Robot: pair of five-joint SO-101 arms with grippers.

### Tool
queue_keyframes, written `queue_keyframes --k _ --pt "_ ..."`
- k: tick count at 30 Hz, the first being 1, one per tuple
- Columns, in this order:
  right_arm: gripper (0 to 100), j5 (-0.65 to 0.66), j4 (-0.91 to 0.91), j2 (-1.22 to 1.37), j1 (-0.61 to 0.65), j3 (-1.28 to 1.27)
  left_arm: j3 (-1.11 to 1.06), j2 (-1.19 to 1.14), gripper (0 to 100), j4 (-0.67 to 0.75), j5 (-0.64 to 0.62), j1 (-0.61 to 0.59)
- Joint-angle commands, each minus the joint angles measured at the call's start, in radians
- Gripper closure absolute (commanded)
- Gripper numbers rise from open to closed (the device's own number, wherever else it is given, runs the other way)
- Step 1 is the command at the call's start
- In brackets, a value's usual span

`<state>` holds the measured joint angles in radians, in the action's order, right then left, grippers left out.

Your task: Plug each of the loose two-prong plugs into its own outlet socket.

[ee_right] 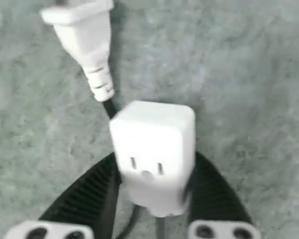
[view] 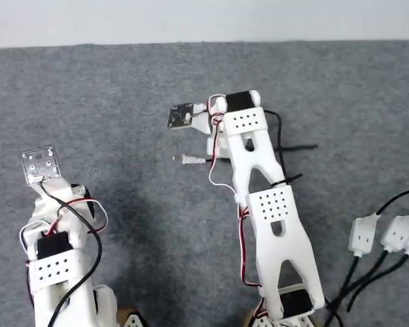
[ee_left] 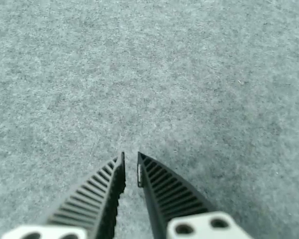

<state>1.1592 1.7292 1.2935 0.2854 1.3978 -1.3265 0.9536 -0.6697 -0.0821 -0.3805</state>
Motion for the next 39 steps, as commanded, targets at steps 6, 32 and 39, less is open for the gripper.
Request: queue_keyframes --k 6,32,39 --pt "99.0 -0.295 0.071 -0.114 -0.065 0.252 0.027 0.009 96 0.029 0.015 0.003" --pt "99.0 -1.03 -0.254 -1.511 0.234 -1.519 0.031 0.017 96 0.025 0.02 -0.035" --pt "99.0 -1.358 -0.608 -1.546 0.239 -1.857 0.05 0.017 96 -0.069 0.054 -0.026"
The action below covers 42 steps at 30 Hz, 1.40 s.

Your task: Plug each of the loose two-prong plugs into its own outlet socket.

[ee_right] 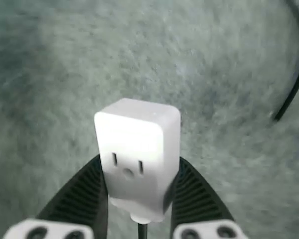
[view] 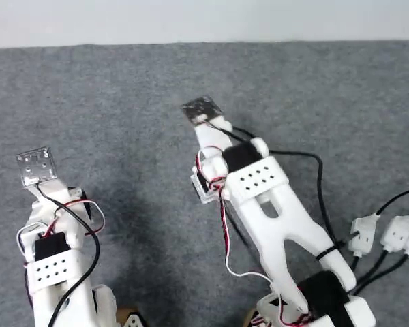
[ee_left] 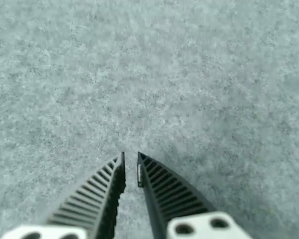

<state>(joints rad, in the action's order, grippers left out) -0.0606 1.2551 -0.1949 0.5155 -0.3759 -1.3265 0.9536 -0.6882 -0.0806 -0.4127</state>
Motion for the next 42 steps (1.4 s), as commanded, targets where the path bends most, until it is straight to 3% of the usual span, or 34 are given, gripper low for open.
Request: queue_keyframes --k 1,5,8,11,15,18,22,27,29,38,42 --pt "99.0 -0.183 -0.177 -0.058 0.013 -0.12 0.051 0.017 96 -0.066 0.055 0.018" --pt "98.7 -0.328 -0.357 -0.058 0.042 -0.242 0.053 0.017 96 -0.146 0.054 0.084" --pt "98.4 -0.347 -0.478 -0.044 0.102 -0.31 0.053 0.009 96 -0.172 0.052 0.144" --pt "89.4 -0.351 -0.541 0.038 0.133 -0.315 0.056 0.009 95 -0.192 -0.012 0.167" --pt "68.4 -0.348 -0.429 0.166 0.157 -0.184 0.061 0.015 85 -0.222 -0.072 0.176" --pt "63.6 -0.334 -0.203 0.189 0.202 -0.021 0.061 0.017 81 -0.227 -0.094 0.219" --pt "63.7 -0.235 -0.016 0.156 0.2 0.098 0.088 0.009 80 -0.229 -0.172 0.331" --pt "64.5 -0.175 0.022 0.051 0.097 0.074 0.097 0.008 80 -0.196 -0.313 0.537" --pt "69.6 -0.169 0.025 0.007 0.025 0.048 0.097 -0.006 80 -0.16 -0.377 0.615" --pt "99.7 -0.015 -0.189 -0.165 -0.259 -0.115 0.332 -0.365 81 -0.061 -0.465 0.925" --pt "99.1 -0.015 -0.232 -0.206 -0.28 -0.155 0.486 -0.618 91 -0.025 -0.463 0.927"
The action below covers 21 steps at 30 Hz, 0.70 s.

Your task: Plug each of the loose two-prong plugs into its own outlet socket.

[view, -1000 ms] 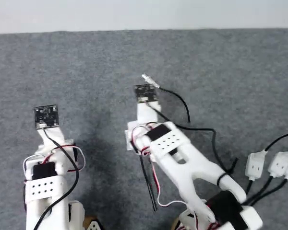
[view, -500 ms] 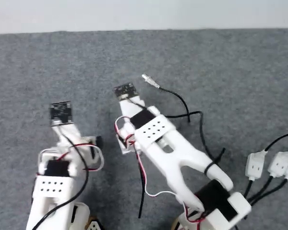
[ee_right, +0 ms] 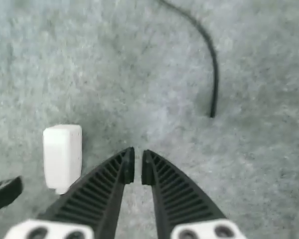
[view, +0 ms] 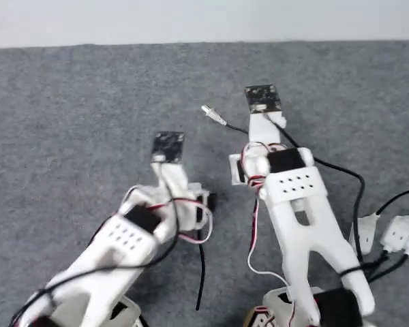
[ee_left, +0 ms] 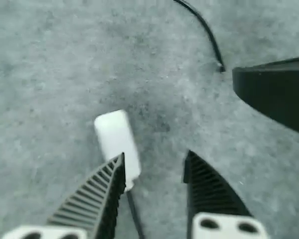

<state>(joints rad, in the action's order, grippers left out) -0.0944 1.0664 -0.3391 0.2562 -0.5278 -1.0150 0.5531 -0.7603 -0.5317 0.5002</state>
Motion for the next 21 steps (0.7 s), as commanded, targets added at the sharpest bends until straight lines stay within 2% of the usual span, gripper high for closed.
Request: queue_keyframes --k 1,2,6,15,21 --pt "98.9 0.003 -0.051 -0.067 -0.022 -0.009 0.217 -0.282 96 0.046 -0.012 0.012" --pt "98.4 -0.018 -0.056 -0.067 -0.024 -0.012 0.255 -0.342 99 0.043 -0.012 0.009" --pt "97.3 -0.057 -0.058 -0.067 -0.044 -0.012 0.36 -0.476 99 -0.034 -0.012 0.009" --pt "97.2 -0.057 -0.058 -0.067 -0.041 -0.014 0.306 -0.48 99 -0.046 -0.012 0.0" --pt "97.2 -0.057 -0.058 -0.065 -0.038 -0.014 0.294 -0.48 99 -0.077 0.005 -0.124"
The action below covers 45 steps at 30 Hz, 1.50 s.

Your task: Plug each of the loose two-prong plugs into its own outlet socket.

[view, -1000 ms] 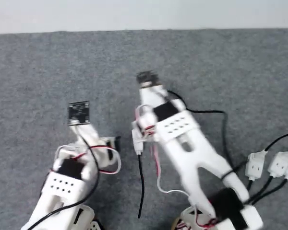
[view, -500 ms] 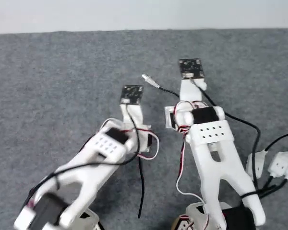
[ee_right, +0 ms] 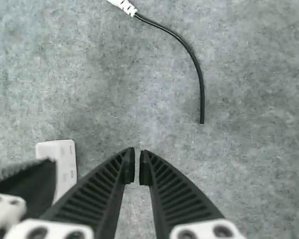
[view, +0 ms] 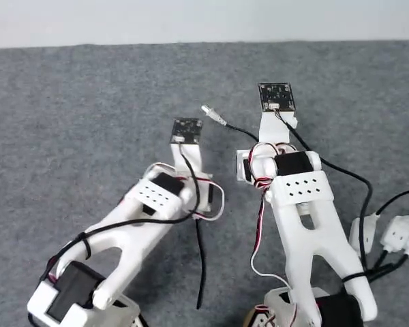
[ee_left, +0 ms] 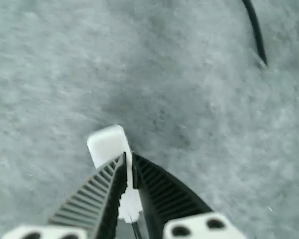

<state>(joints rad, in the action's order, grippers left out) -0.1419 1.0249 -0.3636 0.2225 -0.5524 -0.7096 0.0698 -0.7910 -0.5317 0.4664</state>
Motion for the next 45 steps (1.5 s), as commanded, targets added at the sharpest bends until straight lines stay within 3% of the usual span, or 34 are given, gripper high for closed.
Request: queue_keyframes --k 1,6,12,15,21,24,30,34,40,45 --pt "97.2 -0.009 -0.016 -0.041 -0.004 0.011 -0.012 0.003 99 -0.058 0.021 -0.112" --pt "97.2 -0.009 -0.016 -0.041 -0.004 0.009 -0.013 0.003 99 -0.112 0.08 -0.206" --pt "97.2 -0.009 -0.031 -0.041 -0.001 0.009 -0.012 0.028 99 -0.143 0.12 -0.219" --pt "95.7 0.063 -0.136 -0.03 0.015 -0.032 -0.045 0.135 99 -0.149 0.155 -0.221" --pt "79.7 0.146 -0.285 0.093 0.012 -0.028 -0.249 0.462 98 -0.117 0.258 -0.23" --pt "79.0 0.143 -0.274 0.199 -0.016 0.052 -0.314 0.611 94 -0.138 0.275 -0.328" --pt "79.0 0.149 -0.186 0.51 -0.093 0.305 -0.378 0.718 90 -0.146 0.279 -0.563" --pt "80.2 0.15 -0.102 0.723 -0.148 0.534 -0.4 0.703 90 -0.146 0.33 -0.586" --pt "97.3 0.239 0.12 1.012 -0.153 0.87 -0.4 0.7 90 -0.146 0.338 -0.586" --pt "95.8 0.247 0.331 1.198 -0.154 1.169 -0.4 0.698 90 -0.146 0.342 -0.586"
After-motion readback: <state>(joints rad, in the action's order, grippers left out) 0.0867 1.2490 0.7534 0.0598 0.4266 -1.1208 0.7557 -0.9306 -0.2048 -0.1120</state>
